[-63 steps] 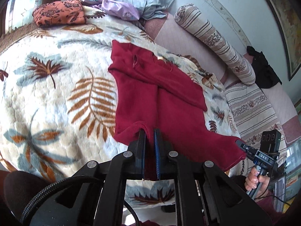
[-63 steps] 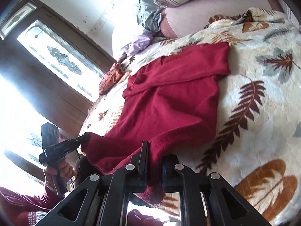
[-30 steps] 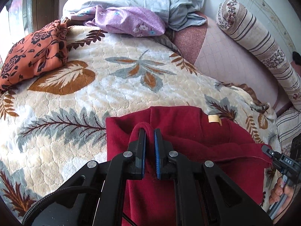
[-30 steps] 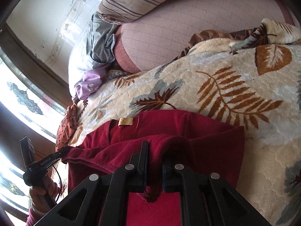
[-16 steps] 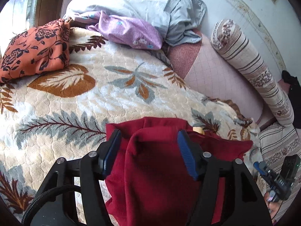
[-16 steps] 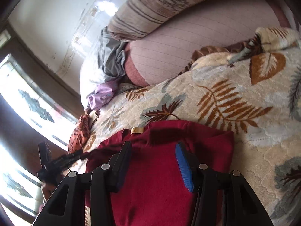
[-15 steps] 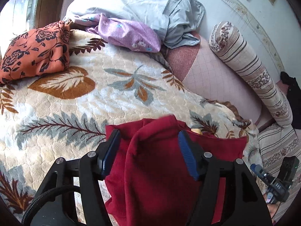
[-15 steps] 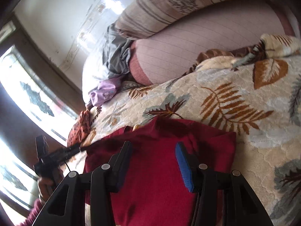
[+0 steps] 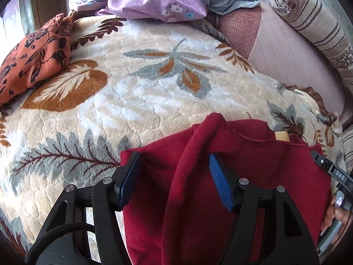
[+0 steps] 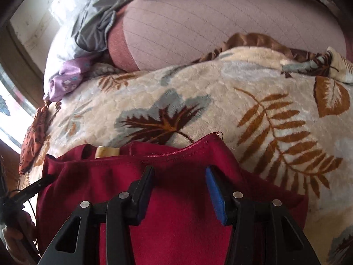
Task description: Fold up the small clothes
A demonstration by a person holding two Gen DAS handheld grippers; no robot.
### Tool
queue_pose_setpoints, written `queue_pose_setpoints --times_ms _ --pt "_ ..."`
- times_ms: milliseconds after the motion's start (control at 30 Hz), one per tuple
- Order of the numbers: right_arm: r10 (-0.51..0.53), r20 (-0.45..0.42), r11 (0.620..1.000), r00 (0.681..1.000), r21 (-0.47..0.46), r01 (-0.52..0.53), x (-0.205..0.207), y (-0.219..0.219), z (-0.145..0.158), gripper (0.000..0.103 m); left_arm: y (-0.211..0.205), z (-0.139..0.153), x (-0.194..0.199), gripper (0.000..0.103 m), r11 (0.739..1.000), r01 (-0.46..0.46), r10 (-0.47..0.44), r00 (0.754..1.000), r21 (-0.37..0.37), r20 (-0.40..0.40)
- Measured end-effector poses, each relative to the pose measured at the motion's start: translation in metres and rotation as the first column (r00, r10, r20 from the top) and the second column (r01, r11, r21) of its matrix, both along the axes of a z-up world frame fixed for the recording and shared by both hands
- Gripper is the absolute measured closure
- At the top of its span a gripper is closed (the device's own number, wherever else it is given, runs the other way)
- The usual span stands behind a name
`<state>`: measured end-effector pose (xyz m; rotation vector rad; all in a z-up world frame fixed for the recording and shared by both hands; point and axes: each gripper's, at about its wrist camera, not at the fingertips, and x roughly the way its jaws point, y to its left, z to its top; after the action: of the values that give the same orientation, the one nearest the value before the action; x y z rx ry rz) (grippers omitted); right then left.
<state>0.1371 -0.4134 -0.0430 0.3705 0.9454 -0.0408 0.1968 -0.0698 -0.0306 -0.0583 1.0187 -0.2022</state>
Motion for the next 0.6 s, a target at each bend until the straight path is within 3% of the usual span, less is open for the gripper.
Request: queue_pose_setpoints --times_ms 133,233,400,600 --pt "0.024 0.033 0.996 0.999 -0.091 -0.021 -0.004 0.011 0.004 0.057 0.01 0.01 -0.011 0.039 0.998 0.033 -0.033 0.999 -0.048 -0.002" --pt "0.056 0.039 0.997 0.998 -0.059 -0.054 -0.027 0.015 0.019 0.057 0.03 0.025 -0.034 0.039 0.99 0.052 -0.053 0.999 -0.128 -0.001" --pt "0.144 0.083 0.989 0.986 -0.049 -0.14 -0.107 0.016 0.043 0.056 0.057 0.041 -0.092 0.039 0.982 0.135 -0.134 0.991 -0.135 0.02" --pt "0.138 0.023 0.99 0.99 -0.01 -0.137 -0.19 0.0 0.027 0.056 0.064 0.032 -0.148 0.039 0.961 0.199 -0.207 0.978 -0.192 -0.02"
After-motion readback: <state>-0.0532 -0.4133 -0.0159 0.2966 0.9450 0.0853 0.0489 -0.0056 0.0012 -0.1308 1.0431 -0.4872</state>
